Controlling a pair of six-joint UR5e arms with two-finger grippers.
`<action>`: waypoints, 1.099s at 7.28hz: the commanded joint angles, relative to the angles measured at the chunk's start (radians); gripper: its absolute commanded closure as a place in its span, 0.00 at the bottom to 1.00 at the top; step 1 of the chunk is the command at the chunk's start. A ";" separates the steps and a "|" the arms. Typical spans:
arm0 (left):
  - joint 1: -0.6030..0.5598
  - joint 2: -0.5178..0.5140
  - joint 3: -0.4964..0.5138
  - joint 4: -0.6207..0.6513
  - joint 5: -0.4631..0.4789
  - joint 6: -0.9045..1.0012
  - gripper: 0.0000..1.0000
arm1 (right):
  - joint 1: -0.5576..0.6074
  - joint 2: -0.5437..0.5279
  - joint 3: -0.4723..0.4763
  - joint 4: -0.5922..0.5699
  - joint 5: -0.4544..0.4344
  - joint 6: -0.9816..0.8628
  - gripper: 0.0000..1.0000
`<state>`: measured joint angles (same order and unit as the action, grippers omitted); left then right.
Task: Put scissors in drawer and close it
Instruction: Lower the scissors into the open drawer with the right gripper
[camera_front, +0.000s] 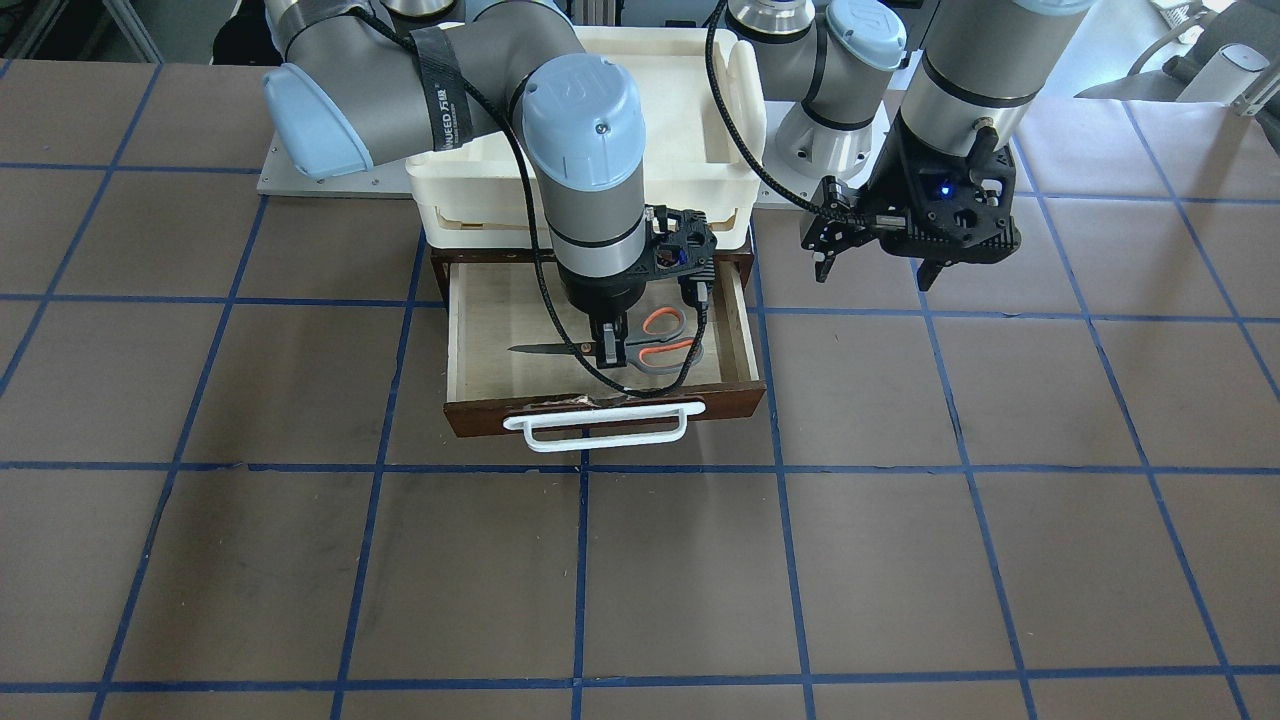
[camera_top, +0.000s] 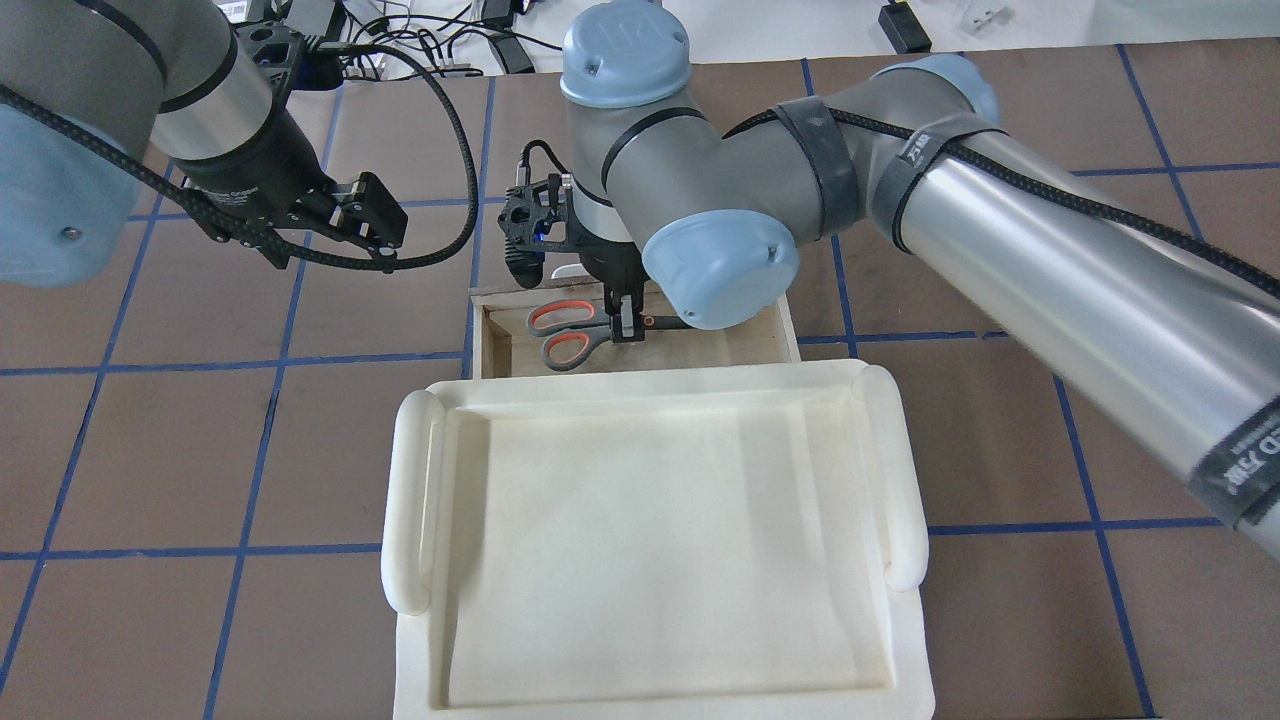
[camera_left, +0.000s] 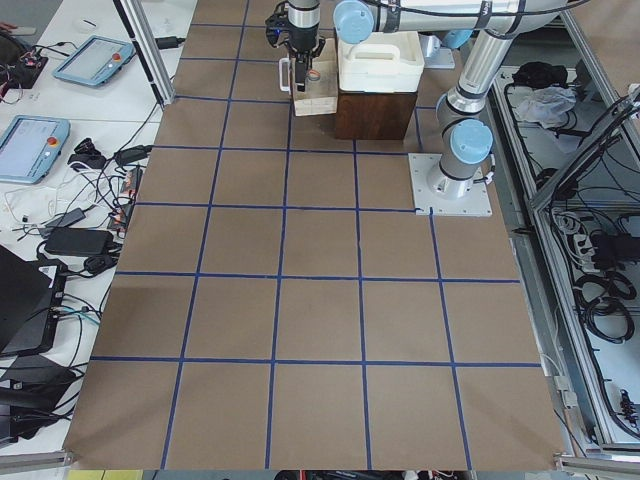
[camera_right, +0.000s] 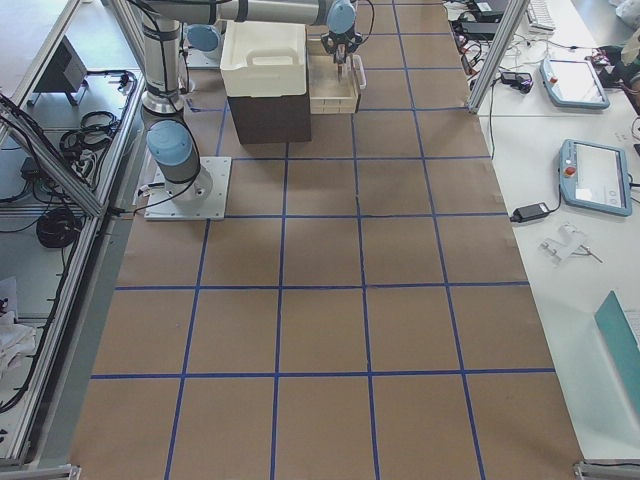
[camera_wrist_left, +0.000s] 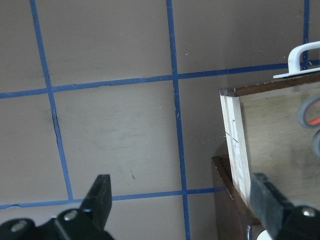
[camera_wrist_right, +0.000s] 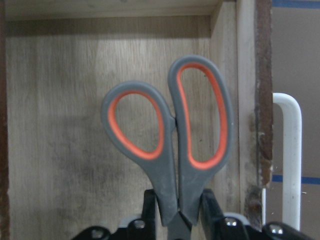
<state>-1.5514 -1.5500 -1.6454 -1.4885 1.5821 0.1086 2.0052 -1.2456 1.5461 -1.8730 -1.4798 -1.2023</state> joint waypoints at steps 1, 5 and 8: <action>0.001 0.001 0.001 0.001 -0.001 0.002 0.00 | 0.003 0.000 0.008 0.000 -0.010 -0.005 1.00; 0.001 0.001 -0.001 -0.001 0.001 0.002 0.00 | 0.006 -0.011 0.025 0.020 -0.011 -0.010 1.00; 0.001 0.002 -0.007 0.001 0.004 0.002 0.00 | 0.012 -0.017 0.039 0.017 -0.010 -0.007 1.00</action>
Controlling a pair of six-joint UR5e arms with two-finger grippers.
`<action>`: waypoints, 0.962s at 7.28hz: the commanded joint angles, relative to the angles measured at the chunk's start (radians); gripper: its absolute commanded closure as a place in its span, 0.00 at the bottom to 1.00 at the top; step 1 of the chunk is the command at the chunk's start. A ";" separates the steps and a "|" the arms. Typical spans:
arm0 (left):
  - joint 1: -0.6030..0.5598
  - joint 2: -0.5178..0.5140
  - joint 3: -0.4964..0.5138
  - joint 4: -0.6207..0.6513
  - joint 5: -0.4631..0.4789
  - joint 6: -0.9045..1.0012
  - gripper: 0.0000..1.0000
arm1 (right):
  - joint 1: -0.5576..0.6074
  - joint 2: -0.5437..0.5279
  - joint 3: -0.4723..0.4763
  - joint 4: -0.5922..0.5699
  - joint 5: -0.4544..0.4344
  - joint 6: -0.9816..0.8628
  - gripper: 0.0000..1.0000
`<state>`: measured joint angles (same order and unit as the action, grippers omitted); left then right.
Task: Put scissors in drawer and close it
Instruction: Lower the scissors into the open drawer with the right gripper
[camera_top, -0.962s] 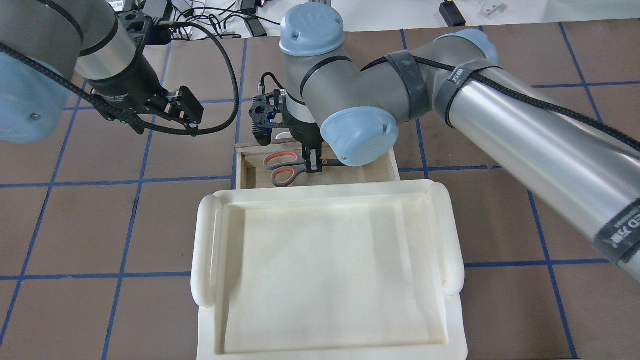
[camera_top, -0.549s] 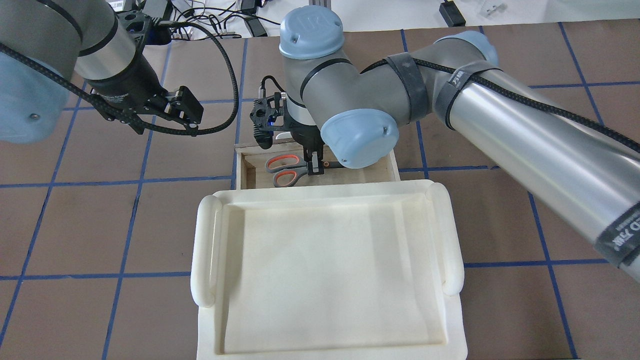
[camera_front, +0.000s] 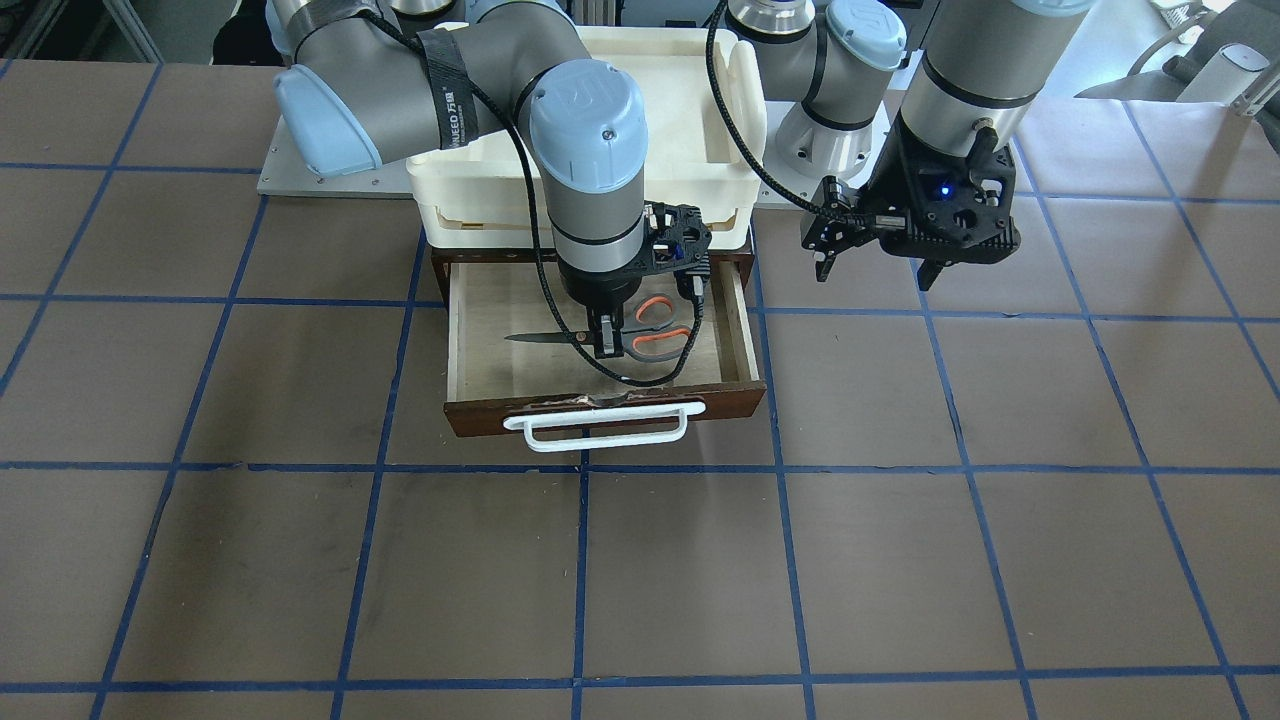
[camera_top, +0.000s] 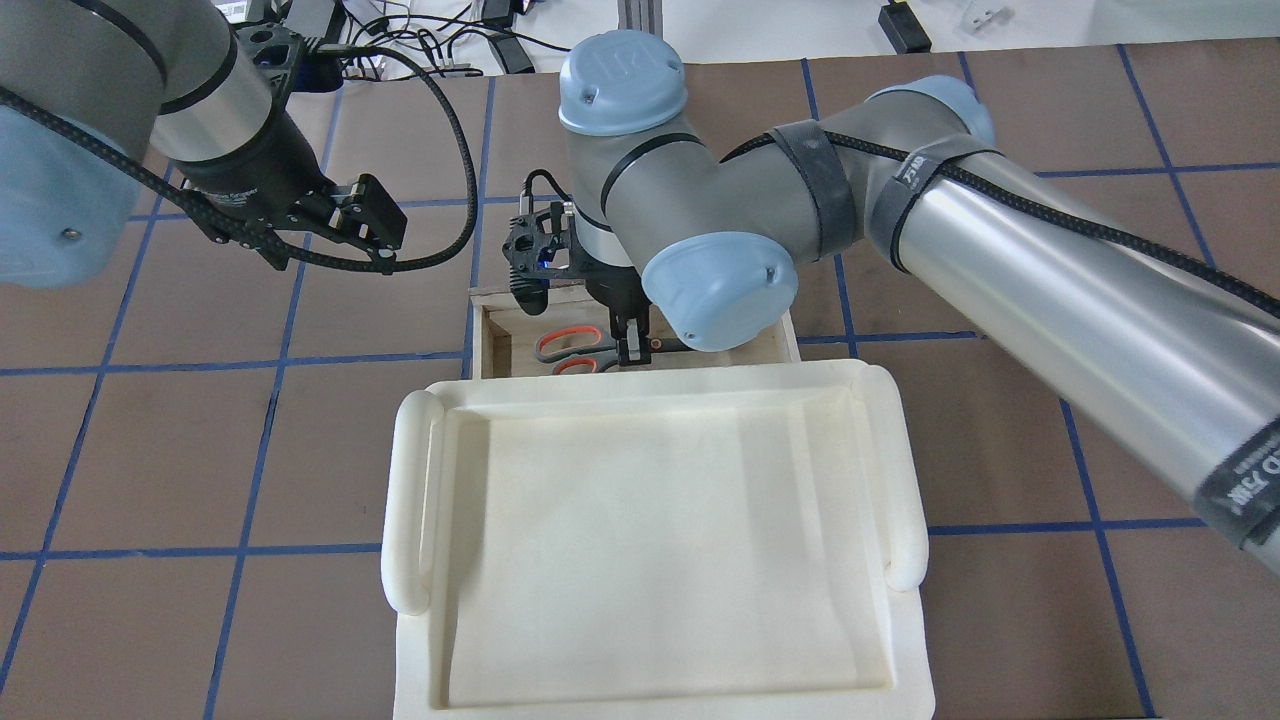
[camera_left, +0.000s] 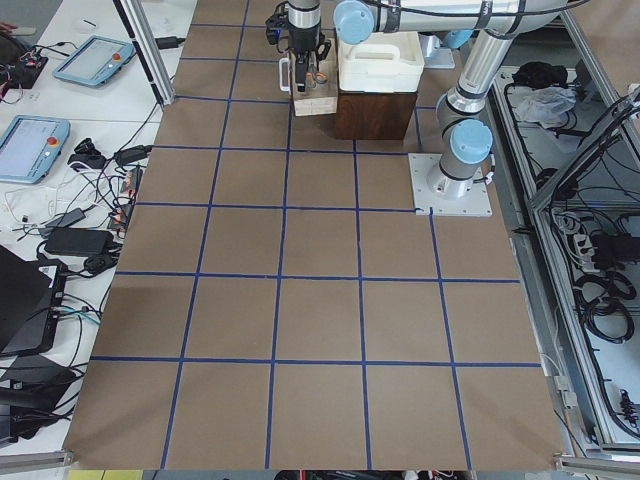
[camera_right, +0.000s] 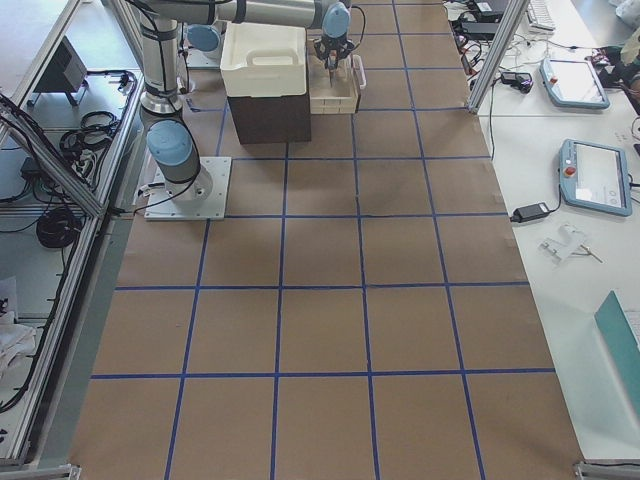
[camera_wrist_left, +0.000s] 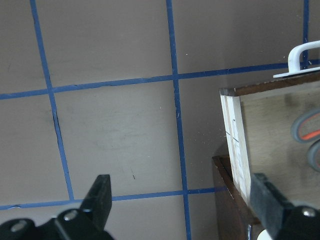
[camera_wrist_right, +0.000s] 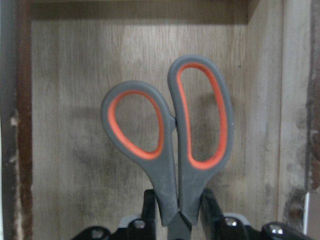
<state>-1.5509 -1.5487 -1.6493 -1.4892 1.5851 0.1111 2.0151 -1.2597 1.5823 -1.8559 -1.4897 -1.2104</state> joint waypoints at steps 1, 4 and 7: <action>0.000 0.001 -0.003 0.001 0.001 -0.001 0.00 | 0.002 -0.003 0.002 0.000 -0.001 0.003 1.00; 0.000 -0.001 -0.003 0.001 0.000 -0.001 0.00 | 0.002 -0.001 0.008 0.003 -0.003 0.025 0.00; 0.000 0.002 -0.004 0.001 0.003 0.002 0.00 | 0.002 -0.023 0.001 -0.009 -0.024 0.025 0.00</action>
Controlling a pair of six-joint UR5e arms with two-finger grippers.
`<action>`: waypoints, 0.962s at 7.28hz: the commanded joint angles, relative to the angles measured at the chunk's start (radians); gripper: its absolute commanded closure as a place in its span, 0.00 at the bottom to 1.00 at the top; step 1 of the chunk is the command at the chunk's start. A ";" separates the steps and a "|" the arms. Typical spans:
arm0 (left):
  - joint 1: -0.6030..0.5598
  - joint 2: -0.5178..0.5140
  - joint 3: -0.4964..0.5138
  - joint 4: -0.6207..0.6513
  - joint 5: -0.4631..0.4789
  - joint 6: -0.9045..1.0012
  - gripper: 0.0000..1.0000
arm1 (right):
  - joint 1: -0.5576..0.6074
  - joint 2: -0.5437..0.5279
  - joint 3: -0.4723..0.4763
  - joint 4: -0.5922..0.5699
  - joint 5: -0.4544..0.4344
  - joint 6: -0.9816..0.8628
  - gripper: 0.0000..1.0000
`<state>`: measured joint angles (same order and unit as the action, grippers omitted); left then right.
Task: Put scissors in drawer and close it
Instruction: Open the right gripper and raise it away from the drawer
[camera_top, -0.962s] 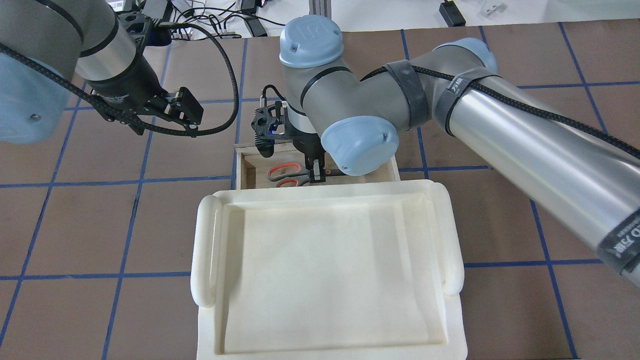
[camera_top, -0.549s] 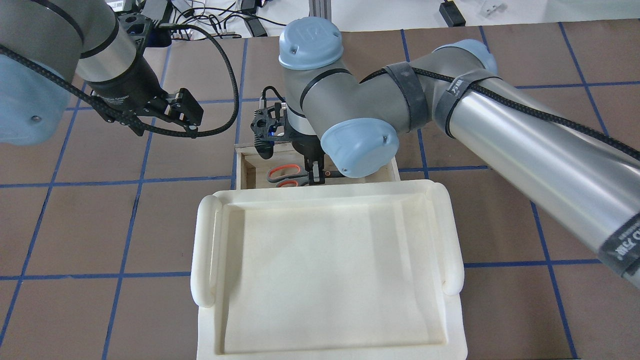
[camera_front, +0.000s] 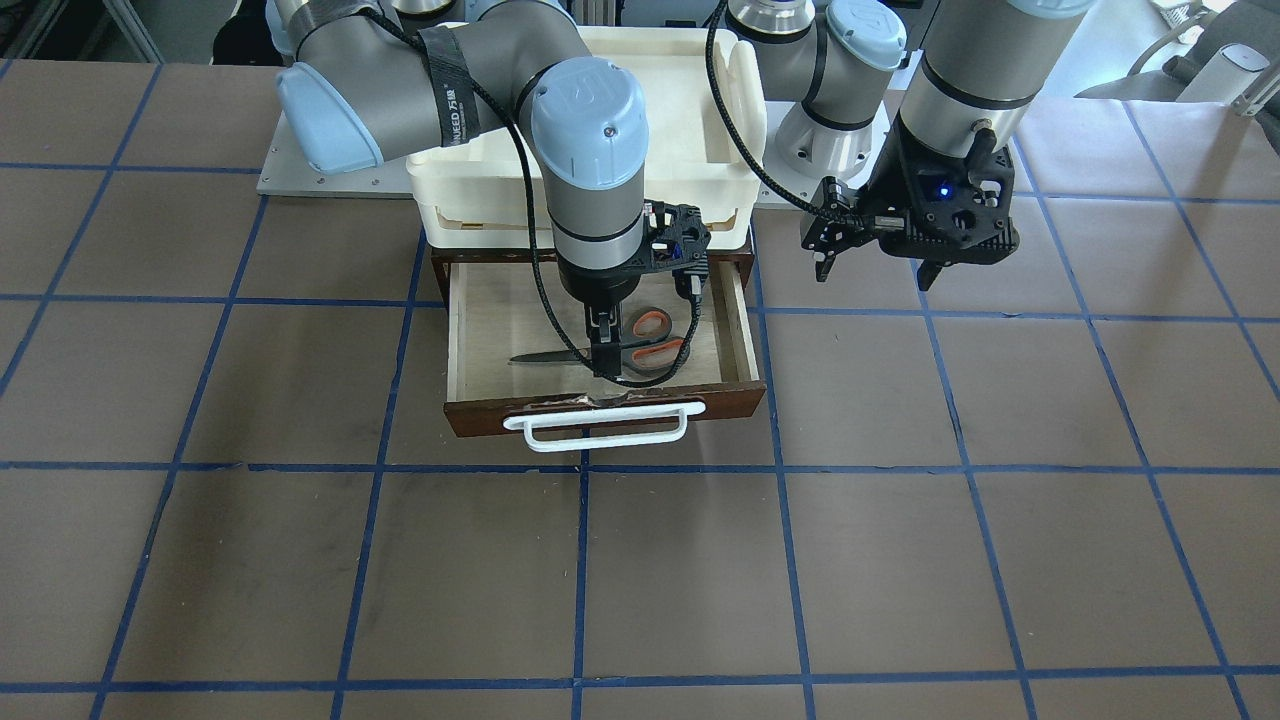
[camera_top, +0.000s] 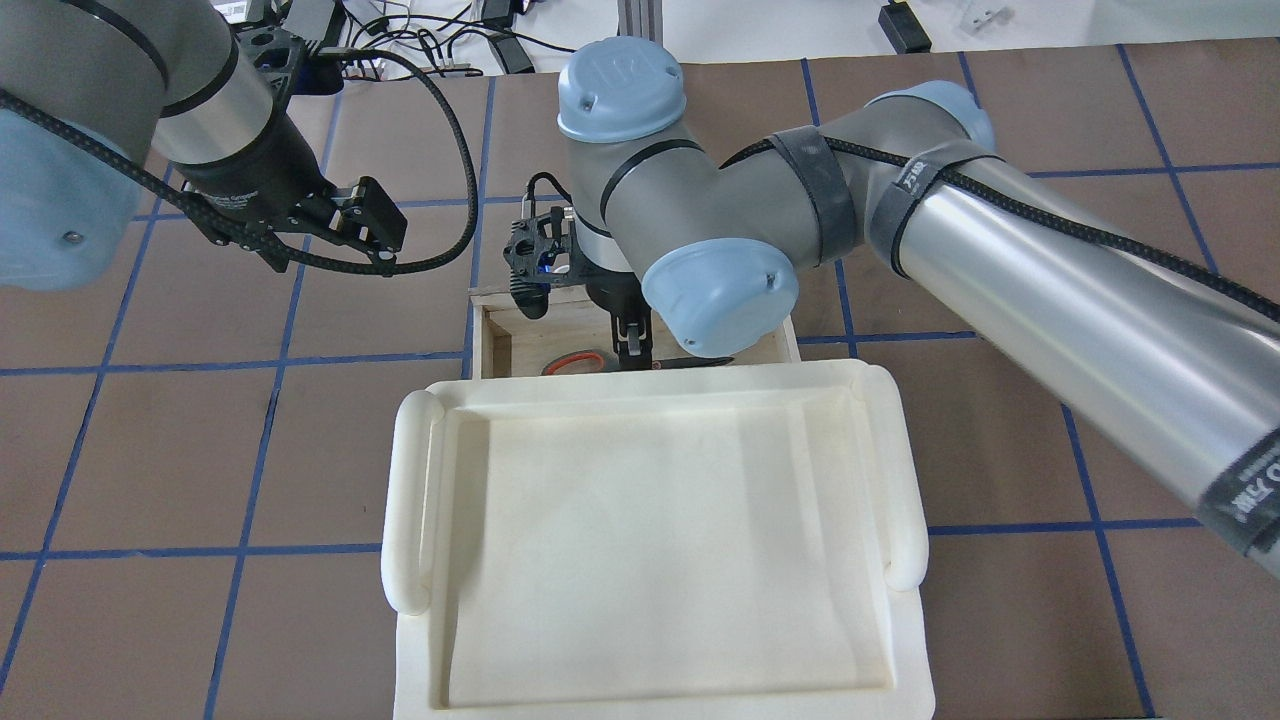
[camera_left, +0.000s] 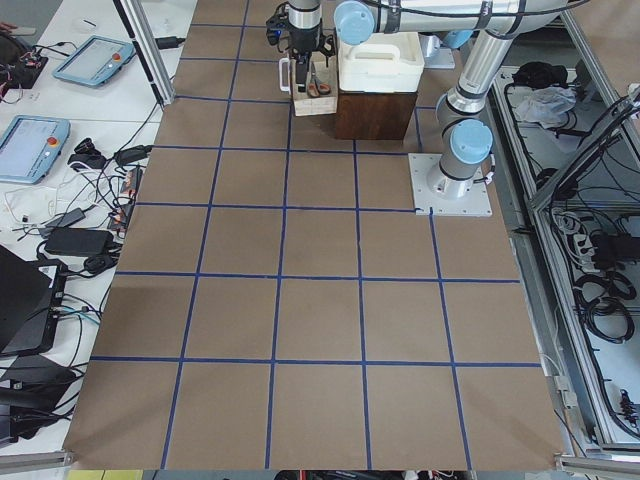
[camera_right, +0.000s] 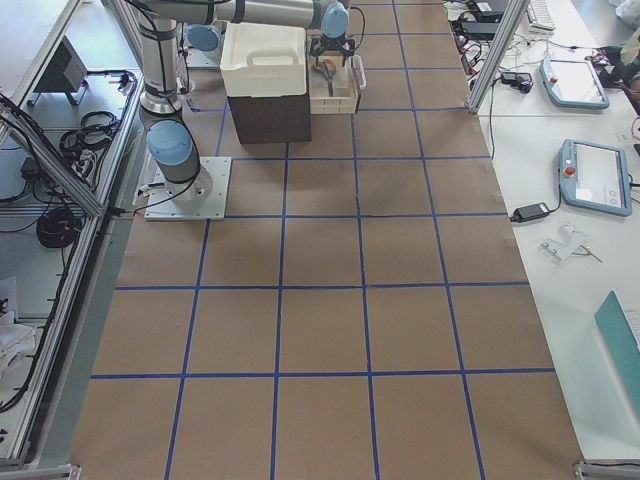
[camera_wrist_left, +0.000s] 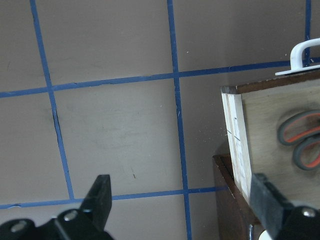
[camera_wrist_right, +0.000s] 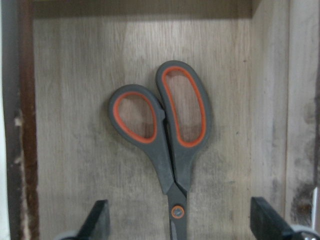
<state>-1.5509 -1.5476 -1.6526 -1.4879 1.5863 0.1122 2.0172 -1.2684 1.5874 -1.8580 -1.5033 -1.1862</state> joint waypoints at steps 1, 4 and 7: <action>0.000 0.001 0.000 0.000 0.001 0.000 0.00 | -0.009 -0.034 -0.016 -0.018 -0.012 0.026 0.00; 0.000 0.001 0.001 0.000 0.001 0.000 0.00 | -0.095 -0.156 -0.037 -0.001 -0.060 0.178 0.00; 0.011 -0.008 0.002 0.005 -0.005 0.000 0.00 | -0.263 -0.274 -0.037 0.094 -0.057 0.506 0.00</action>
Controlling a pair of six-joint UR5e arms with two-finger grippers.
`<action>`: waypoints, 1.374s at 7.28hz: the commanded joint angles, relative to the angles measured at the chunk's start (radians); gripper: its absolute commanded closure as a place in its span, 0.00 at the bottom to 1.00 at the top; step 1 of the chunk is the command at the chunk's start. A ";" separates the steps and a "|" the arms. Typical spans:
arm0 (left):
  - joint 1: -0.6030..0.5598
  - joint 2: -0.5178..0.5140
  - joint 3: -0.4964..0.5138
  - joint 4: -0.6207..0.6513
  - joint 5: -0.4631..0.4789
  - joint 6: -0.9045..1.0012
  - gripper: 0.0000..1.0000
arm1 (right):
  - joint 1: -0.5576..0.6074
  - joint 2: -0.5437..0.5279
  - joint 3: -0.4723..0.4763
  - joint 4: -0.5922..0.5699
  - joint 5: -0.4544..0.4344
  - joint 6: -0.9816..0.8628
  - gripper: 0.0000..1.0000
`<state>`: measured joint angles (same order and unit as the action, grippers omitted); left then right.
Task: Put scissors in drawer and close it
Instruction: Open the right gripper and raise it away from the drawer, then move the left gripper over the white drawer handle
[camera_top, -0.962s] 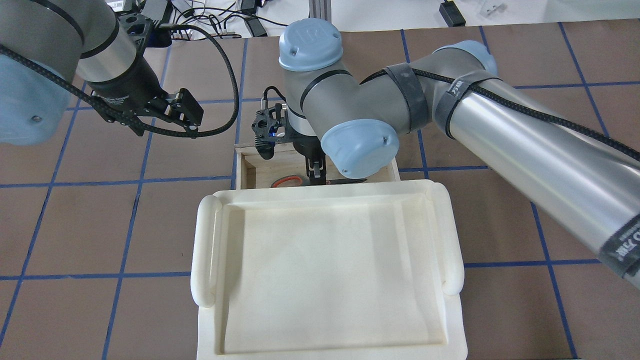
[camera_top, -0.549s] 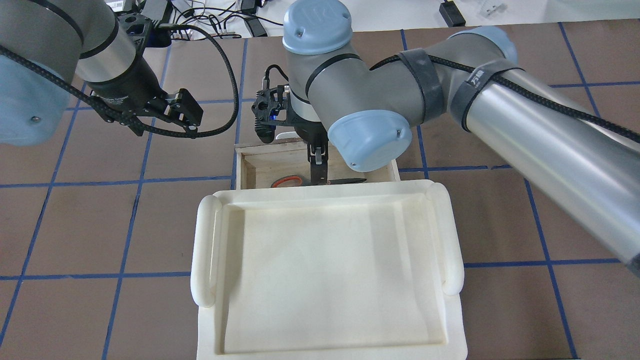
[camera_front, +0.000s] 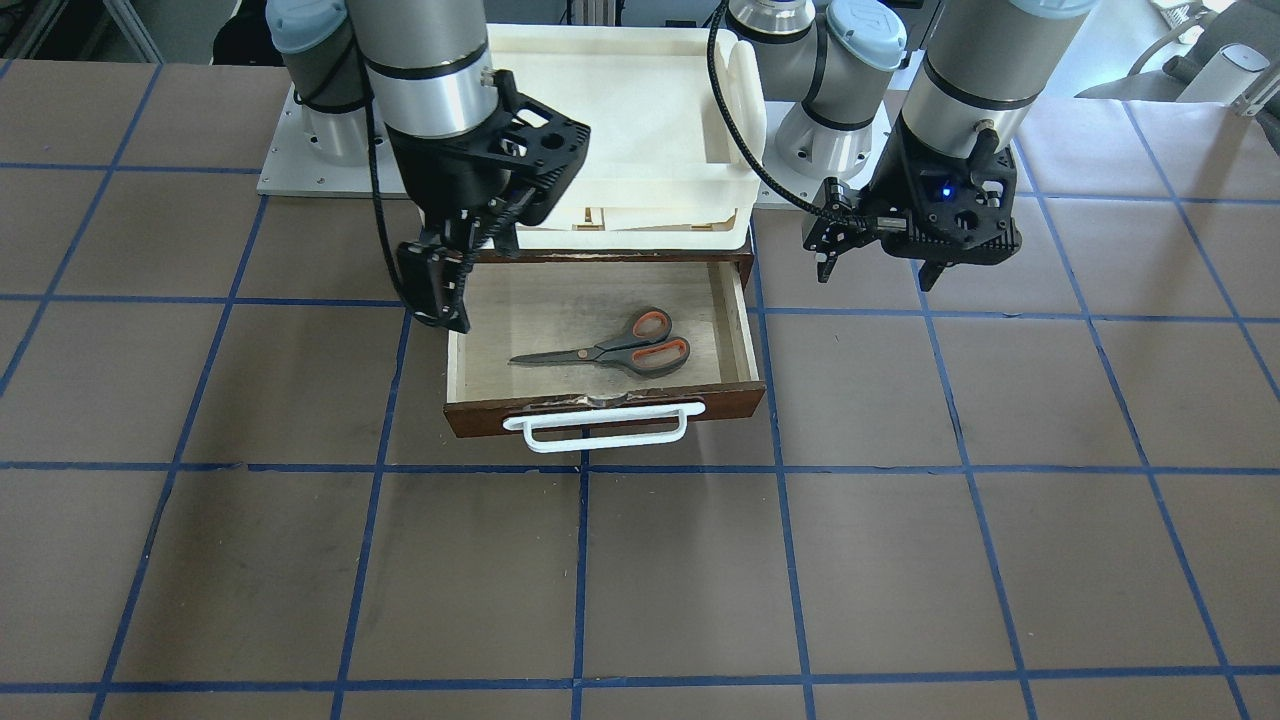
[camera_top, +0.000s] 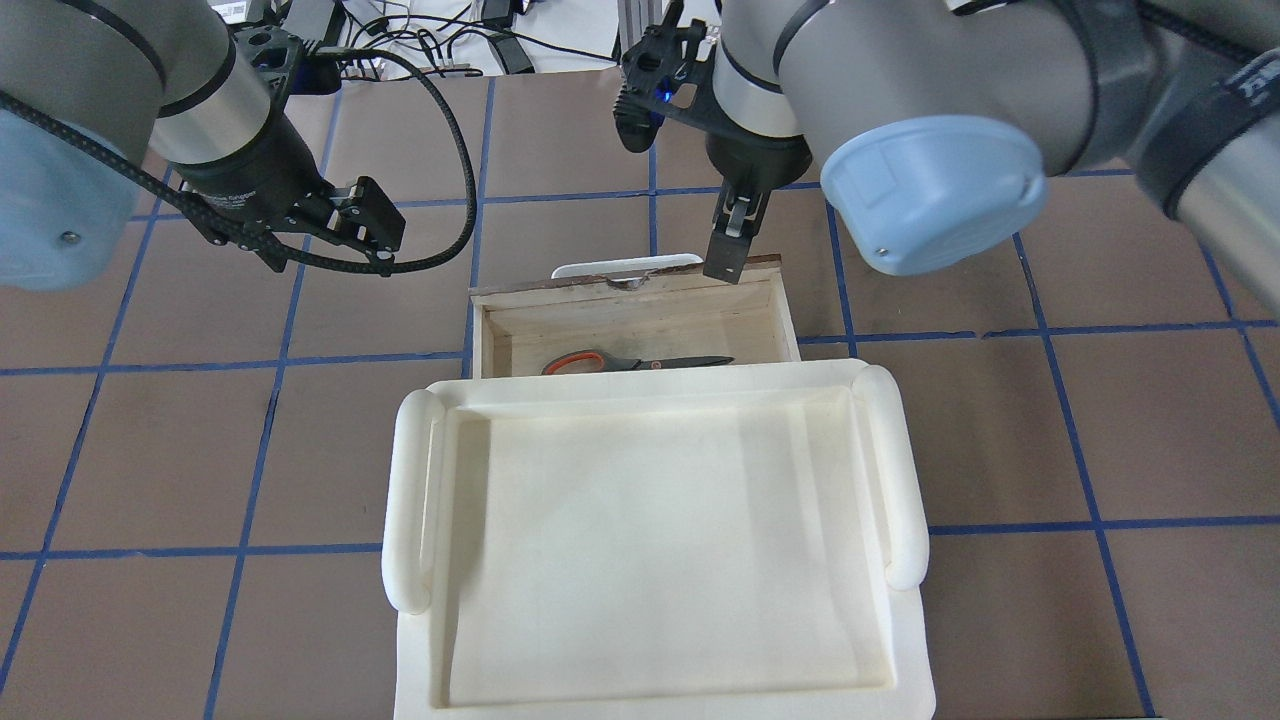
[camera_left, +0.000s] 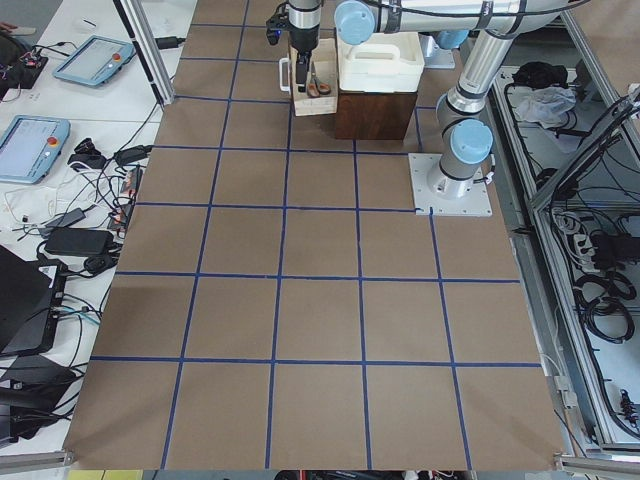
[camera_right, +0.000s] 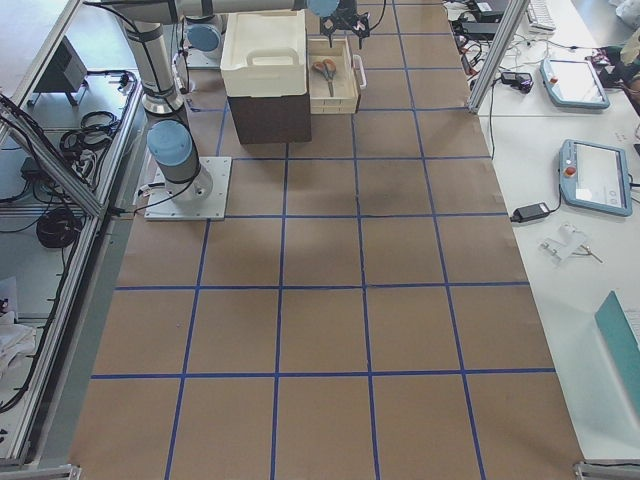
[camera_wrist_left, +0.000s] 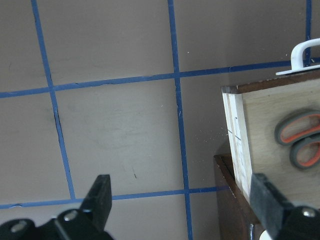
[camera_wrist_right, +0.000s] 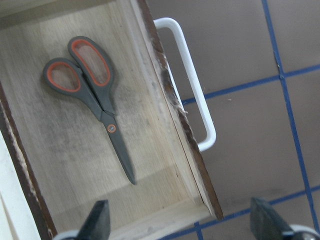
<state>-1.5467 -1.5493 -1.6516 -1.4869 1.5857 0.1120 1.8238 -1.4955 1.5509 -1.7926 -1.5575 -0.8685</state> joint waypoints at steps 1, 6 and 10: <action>0.007 -0.015 0.003 0.004 -0.003 0.000 0.00 | -0.092 -0.067 0.000 0.050 -0.003 0.294 0.00; 0.007 -0.078 0.003 0.121 -0.019 -0.015 0.00 | -0.135 -0.112 0.000 0.144 0.005 0.699 0.00; 0.004 -0.161 0.132 0.119 -0.004 -0.061 0.00 | -0.159 -0.115 0.005 0.141 0.013 0.907 0.00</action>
<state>-1.5398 -1.6646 -1.5795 -1.3694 1.5777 0.0819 1.6734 -1.6080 1.5556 -1.6515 -1.5451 -0.0605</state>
